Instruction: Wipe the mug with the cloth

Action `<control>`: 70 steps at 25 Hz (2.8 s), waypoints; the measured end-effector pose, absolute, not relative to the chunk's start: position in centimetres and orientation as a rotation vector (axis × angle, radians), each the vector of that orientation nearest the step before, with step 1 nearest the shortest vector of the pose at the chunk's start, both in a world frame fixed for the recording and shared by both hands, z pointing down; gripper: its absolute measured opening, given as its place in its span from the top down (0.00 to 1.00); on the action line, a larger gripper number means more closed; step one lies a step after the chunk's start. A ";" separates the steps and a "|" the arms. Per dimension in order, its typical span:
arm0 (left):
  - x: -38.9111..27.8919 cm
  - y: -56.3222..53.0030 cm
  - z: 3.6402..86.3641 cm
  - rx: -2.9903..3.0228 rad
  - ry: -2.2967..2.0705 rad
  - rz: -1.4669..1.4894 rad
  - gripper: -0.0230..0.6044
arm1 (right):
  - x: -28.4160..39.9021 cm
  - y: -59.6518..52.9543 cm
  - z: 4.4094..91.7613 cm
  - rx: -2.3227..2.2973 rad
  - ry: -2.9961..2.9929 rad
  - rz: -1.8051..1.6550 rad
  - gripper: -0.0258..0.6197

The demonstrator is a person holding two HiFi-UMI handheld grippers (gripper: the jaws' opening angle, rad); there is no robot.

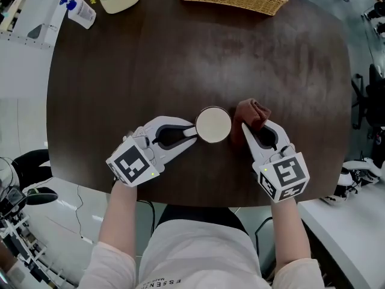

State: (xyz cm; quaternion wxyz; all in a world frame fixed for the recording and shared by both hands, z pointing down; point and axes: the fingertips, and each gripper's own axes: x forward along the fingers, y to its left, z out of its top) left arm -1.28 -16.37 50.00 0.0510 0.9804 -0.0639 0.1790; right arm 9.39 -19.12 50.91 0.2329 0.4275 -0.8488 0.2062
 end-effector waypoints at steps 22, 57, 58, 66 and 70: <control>-1.7 -16.7 50.2 2.943 -0.151 0.581 0.85 | 3.9 -14.5 52.0 0.813 -2.384 0.418 0.84; -2.3 -17.6 50.2 2.949 0.294 0.568 0.84 | -4.9 -22.9 48.0 -0.568 -2.520 0.396 0.84; -2.2 -17.5 50.1 2.947 0.291 0.565 0.84 | -4.9 -22.8 48.0 -0.595 -2.509 0.427 0.84; -2.6 -17.7 50.2 2.948 0.273 0.567 0.84 | -3.9 -23.1 48.1 -0.603 -2.526 0.609 0.84; -2.5 -17.7 50.2 2.953 0.233 0.569 0.84 | -1.6 -23.3 48.3 -0.523 -2.556 0.686 0.84</control>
